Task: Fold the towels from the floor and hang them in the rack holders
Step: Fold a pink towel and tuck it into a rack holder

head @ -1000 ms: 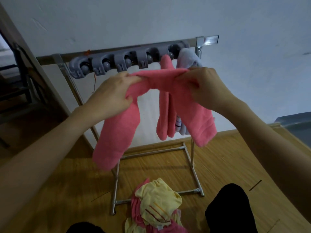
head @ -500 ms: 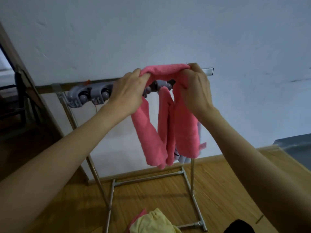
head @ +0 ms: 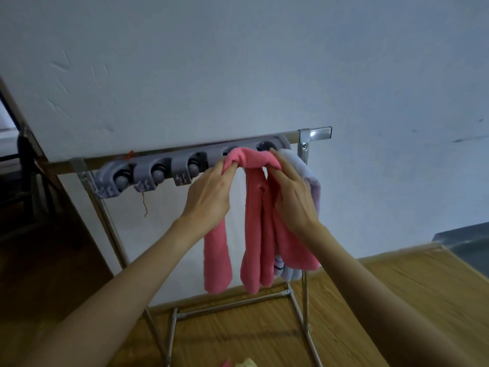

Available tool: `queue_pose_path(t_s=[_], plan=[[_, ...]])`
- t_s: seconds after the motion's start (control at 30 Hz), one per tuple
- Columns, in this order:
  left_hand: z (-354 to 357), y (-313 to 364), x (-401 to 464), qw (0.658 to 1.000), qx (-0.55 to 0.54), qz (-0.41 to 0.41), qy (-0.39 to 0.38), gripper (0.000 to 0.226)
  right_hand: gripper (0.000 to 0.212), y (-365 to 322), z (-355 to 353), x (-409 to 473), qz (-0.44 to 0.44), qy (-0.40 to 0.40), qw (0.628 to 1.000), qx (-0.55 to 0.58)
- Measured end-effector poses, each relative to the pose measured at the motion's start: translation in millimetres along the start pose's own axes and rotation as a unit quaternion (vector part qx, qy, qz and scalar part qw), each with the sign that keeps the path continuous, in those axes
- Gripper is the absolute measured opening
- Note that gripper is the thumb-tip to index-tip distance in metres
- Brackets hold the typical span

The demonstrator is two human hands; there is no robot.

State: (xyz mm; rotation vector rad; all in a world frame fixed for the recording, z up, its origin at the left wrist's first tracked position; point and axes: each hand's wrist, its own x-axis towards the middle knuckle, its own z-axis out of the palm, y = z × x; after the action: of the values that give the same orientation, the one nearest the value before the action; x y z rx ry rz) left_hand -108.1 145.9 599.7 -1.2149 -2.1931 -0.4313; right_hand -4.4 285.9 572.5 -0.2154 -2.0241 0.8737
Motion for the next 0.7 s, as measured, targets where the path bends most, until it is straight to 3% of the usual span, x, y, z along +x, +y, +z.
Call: queue_pose_path(t_s=[0.13,0.37,0.53,0.7], plan=[[3,4,-4,0.999,-0.045,0.006,0.021,0.077,0.057,22,7,-11,-0.022,-0.020,0.994,-0.104],[18,13,-19,0.996,-0.059,0.054,0.034,0.075,0.066,44,17,-18,-0.064,0.032,0.995,-0.072],[48,-2,-29,0.998,-0.027,0.054,0.017,0.082,0.065,55,15,-20,-0.076,-0.016,0.992,-0.097],[80,-12,-49,0.988,-0.103,0.093,0.060,0.076,0.062,59,13,-22,-0.084,-0.052,0.989,-0.112]])
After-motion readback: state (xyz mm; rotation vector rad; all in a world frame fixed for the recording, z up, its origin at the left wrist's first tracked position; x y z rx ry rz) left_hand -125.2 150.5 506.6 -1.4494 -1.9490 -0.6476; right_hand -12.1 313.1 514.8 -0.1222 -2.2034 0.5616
